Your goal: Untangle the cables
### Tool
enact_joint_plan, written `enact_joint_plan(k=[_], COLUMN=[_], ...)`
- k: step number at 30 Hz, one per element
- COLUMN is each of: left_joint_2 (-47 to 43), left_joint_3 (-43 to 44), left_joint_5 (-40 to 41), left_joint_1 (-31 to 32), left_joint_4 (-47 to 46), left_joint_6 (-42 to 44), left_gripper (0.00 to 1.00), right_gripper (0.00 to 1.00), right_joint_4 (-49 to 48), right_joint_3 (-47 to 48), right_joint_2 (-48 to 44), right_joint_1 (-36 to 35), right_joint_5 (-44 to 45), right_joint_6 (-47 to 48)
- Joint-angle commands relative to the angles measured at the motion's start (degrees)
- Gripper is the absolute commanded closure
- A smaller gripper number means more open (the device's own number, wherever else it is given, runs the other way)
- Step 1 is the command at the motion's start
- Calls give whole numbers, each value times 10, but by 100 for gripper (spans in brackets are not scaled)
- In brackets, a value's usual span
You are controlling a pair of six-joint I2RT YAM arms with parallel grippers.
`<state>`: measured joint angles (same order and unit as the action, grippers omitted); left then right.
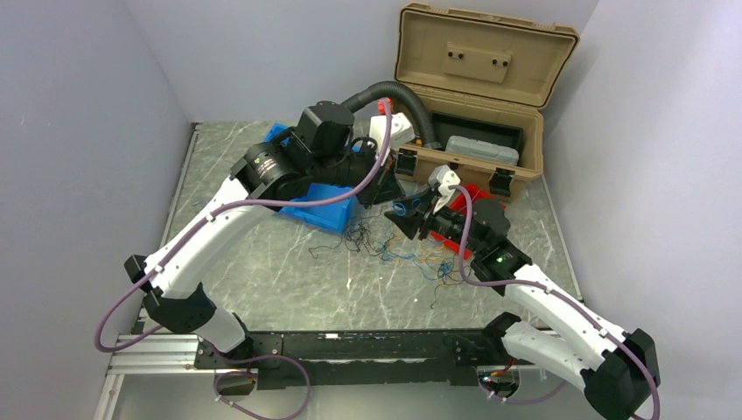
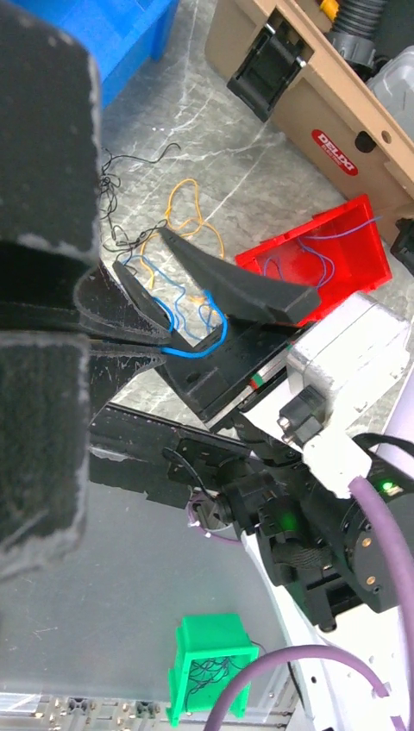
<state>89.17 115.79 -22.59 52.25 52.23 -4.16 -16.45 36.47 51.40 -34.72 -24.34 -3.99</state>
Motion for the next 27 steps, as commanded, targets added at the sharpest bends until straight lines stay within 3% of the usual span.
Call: enact_joint_plan(k=[1, 2, 3, 6, 10, 15, 22, 27], left_joint_2=[-31, -35, -39, -64, -114, -121, -71, 23], left_joint_3=[-32, -40, -52, -114, -263, -401, -545, -561], left_joint_5=[1, 4, 10, 28, -12, -13, -57, -17], left_joint_1=[-13, -18, -26, -65, -149, -174, -159, -86], left_joint_4=[-64, -73, -80, -122, -238, -348, -561, -680], left_joint_6=[-29, -35, -43, -79, -143, -193, -304, -349], left_gripper=[100, 100, 100, 100, 100, 100, 100, 100], right_gripper=[76, 93, 100, 100, 100, 100, 100, 100], right_joint_4=[-103, -113, -117, -106, 21, 137, 215, 221], right_joint_3=[-24, -30, -38, -51, -18, 18, 18, -4], right_joint_2=[6, 5, -1, -32, -51, -47, -36, -11], right_joint_1=[-4, -4, -5, -4, 1, 46, 167, 197], right_joint_5=[-3, 7, 23, 56, 120, 136, 177, 256], right_joint_6=[-66, -75, -87, -119, -158, -221, -298, -329])
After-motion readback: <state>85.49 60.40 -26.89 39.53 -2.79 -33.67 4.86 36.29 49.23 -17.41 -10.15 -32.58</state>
